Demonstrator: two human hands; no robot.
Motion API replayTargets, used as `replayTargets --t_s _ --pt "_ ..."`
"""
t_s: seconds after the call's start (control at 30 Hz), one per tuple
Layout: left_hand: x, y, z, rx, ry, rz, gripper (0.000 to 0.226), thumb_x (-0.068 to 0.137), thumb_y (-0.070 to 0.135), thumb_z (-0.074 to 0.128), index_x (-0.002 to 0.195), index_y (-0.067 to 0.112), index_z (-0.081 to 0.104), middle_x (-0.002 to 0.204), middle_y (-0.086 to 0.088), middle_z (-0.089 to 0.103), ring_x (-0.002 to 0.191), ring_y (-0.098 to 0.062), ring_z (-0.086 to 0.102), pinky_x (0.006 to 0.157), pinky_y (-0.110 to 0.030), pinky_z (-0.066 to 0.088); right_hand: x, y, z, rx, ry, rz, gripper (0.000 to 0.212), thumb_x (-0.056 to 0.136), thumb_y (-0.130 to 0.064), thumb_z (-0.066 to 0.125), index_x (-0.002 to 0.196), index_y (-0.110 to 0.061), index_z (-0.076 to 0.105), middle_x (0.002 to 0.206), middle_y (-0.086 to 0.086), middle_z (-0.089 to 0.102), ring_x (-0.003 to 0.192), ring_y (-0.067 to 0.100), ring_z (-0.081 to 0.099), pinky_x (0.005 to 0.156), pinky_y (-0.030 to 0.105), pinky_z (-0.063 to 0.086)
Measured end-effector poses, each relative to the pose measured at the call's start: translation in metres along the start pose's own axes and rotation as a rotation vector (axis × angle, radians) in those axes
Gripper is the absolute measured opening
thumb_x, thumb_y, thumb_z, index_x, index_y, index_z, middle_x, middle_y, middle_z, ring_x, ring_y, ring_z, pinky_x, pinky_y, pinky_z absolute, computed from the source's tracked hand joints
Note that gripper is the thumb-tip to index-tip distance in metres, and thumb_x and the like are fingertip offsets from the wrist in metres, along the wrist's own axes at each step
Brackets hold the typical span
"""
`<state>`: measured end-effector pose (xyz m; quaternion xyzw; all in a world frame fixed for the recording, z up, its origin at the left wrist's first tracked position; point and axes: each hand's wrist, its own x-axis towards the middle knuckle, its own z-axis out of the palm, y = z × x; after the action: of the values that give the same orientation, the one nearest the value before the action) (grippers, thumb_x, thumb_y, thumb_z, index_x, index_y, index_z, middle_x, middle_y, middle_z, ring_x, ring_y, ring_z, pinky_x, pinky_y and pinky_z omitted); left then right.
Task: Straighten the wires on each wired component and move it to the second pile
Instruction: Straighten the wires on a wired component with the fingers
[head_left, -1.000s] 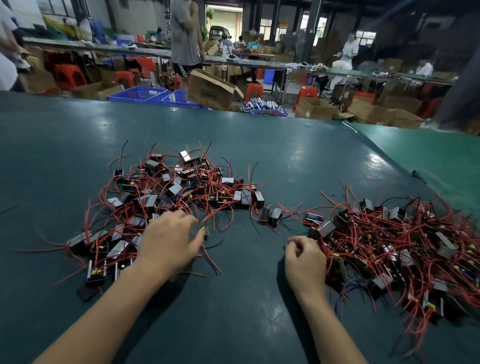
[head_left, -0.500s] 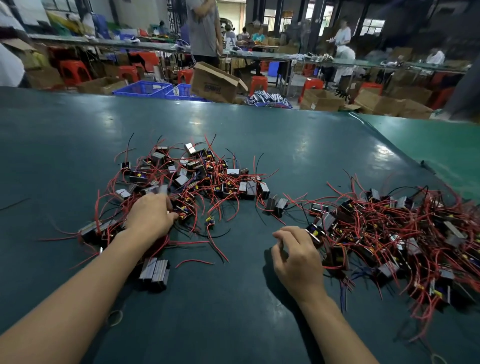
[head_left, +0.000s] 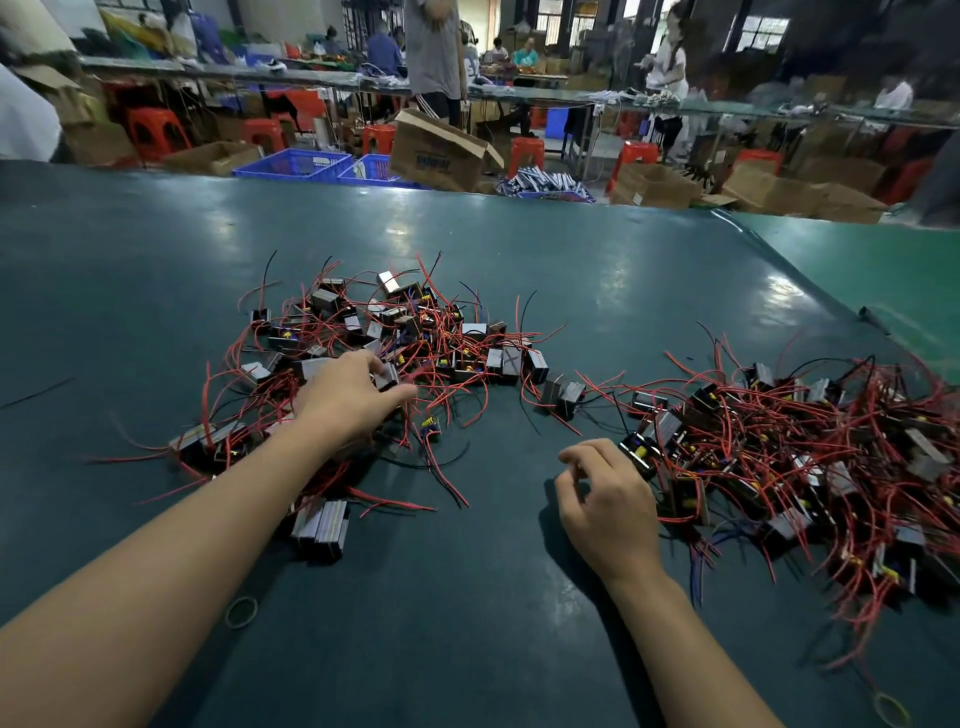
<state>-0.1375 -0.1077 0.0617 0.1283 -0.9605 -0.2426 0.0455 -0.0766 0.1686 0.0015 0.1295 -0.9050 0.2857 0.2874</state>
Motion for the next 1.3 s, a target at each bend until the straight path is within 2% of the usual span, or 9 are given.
replayTargets --t_s 0.2,0.3,0.5,0.7,0.77,0.87,1.0,1.13,1.3 --pt "0.006 0.012 0.003 0.218 0.096 -0.035 0.053 0.086 0.063 0.058 0.114 0.018 0.052 0.107 -0.007 0.064 0.098 -0.029 0.061 0.078 -0.042 0.055 -0.001 0.001 0.001 -0.033 -0.017 -0.001 0.011 0.079 -0.010 0.063 0.088 -0.006 0.069 0.088 0.004 0.065 0.076 0.023 0.062 0.059 0.031 0.049" --pt "0.012 0.017 0.002 -0.050 0.218 -0.046 0.031 0.088 0.039 0.065 0.108 0.017 0.058 0.102 -0.004 0.068 0.095 -0.026 0.063 0.082 -0.040 0.054 -0.001 0.002 0.001 -0.043 -0.026 0.014 0.010 0.079 -0.006 0.067 0.088 -0.006 0.069 0.088 0.005 0.065 0.076 0.024 0.062 0.060 0.030 0.048" --pt "0.018 0.024 -0.006 -0.707 0.249 -0.152 0.053 0.070 0.020 0.087 0.117 0.011 0.064 0.099 -0.001 0.066 0.093 -0.017 0.062 0.090 -0.032 0.051 0.000 0.002 0.003 -0.047 -0.025 0.039 0.010 0.078 -0.005 0.070 0.087 -0.006 0.069 0.088 0.005 0.065 0.078 0.027 0.062 0.062 0.029 0.047" --pt "0.006 0.045 -0.030 -0.820 0.494 -0.003 0.036 0.078 0.018 0.080 0.110 0.016 0.064 0.102 -0.002 0.068 0.090 -0.013 0.064 0.082 -0.026 0.056 0.001 0.002 0.004 -0.027 -0.014 0.027 0.011 0.079 -0.008 0.067 0.089 -0.006 0.068 0.089 0.005 0.065 0.080 0.026 0.062 0.064 0.033 0.050" --pt "-0.007 0.060 -0.034 -1.032 0.390 0.050 0.028 0.080 0.013 0.077 0.103 0.019 0.062 0.100 -0.003 0.068 0.089 -0.015 0.066 0.080 -0.027 0.057 0.001 0.002 0.003 0.035 0.045 0.006 0.014 0.082 -0.010 0.061 0.093 -0.005 0.067 0.088 0.006 0.064 0.078 0.023 0.061 0.066 0.031 0.049" --pt "-0.039 0.080 -0.022 -1.412 -0.059 0.071 0.024 0.083 0.000 0.068 0.104 0.010 0.060 0.095 -0.009 0.068 0.078 -0.019 0.070 0.067 -0.026 0.059 0.001 -0.002 0.001 0.139 0.105 0.002 0.030 0.090 -0.021 0.048 0.107 -0.002 0.065 0.085 0.006 0.065 0.073 0.015 0.058 0.071 0.025 0.047" --pt "-0.069 0.082 0.013 -1.490 -0.478 -0.019 0.029 0.081 -0.002 0.061 0.110 0.003 0.061 0.098 -0.014 0.071 0.080 -0.024 0.071 0.069 -0.033 0.061 0.000 -0.004 -0.001 0.194 0.048 0.020 0.043 0.095 -0.028 0.050 0.129 -0.002 0.057 0.098 0.011 0.070 0.086 0.015 0.056 0.077 0.023 0.043" --pt "-0.085 0.077 0.048 -1.405 -0.572 -0.041 0.025 0.091 -0.005 0.055 0.113 0.004 0.061 0.098 -0.017 0.071 0.078 -0.023 0.071 0.073 -0.033 0.060 -0.003 -0.004 -0.002 0.212 -0.112 -0.040 0.058 0.092 -0.030 0.056 0.145 -0.012 0.041 0.110 0.007 0.067 0.087 0.021 0.063 0.078 0.035 0.051" --pt "-0.083 0.068 0.065 -1.156 -0.464 0.025 0.017 0.091 0.002 0.061 0.107 0.006 0.066 0.093 -0.013 0.071 0.080 -0.019 0.066 0.072 -0.027 0.056 -0.003 -0.004 -0.002 0.186 -0.098 -0.138 0.055 0.091 -0.040 0.055 0.136 -0.008 0.052 0.115 0.008 0.065 0.100 0.025 0.065 0.081 0.036 0.054"
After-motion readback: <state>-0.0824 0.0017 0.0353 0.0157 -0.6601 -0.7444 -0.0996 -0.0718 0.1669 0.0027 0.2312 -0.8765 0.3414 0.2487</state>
